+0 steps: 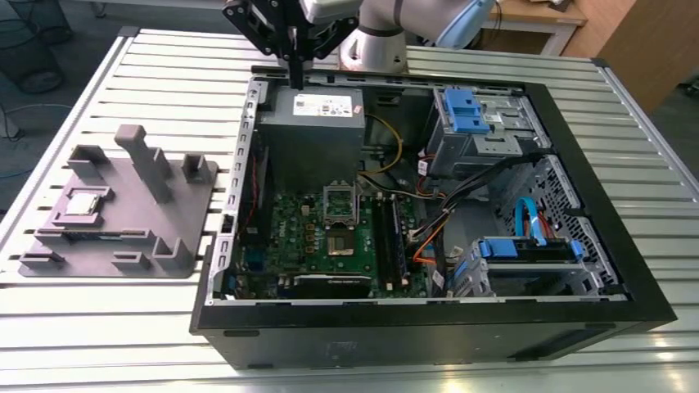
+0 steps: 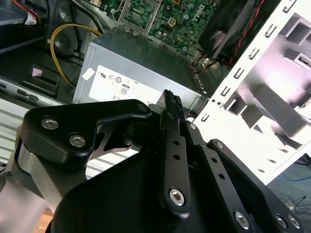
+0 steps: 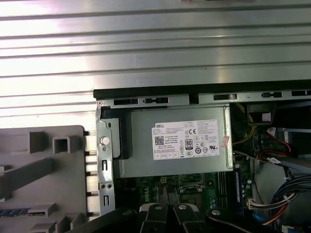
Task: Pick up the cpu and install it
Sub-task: 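Reach for the cpu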
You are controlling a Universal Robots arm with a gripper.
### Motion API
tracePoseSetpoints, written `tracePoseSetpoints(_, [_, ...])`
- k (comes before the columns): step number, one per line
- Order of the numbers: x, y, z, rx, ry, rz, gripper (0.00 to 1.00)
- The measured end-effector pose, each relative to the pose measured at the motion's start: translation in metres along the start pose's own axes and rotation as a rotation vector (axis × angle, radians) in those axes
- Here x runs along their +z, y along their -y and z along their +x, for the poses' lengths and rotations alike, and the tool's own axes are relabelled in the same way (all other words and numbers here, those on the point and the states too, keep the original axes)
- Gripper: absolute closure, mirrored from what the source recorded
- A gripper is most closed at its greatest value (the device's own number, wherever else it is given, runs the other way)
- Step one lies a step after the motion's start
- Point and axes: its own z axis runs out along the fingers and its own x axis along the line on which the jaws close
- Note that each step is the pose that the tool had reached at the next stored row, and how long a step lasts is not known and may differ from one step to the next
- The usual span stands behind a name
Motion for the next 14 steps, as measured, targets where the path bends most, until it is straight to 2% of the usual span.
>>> tracePoseSetpoints(14, [-0.0005, 0.0014, 0.0190, 0.000, 0.0007, -0.0001, 0.89])
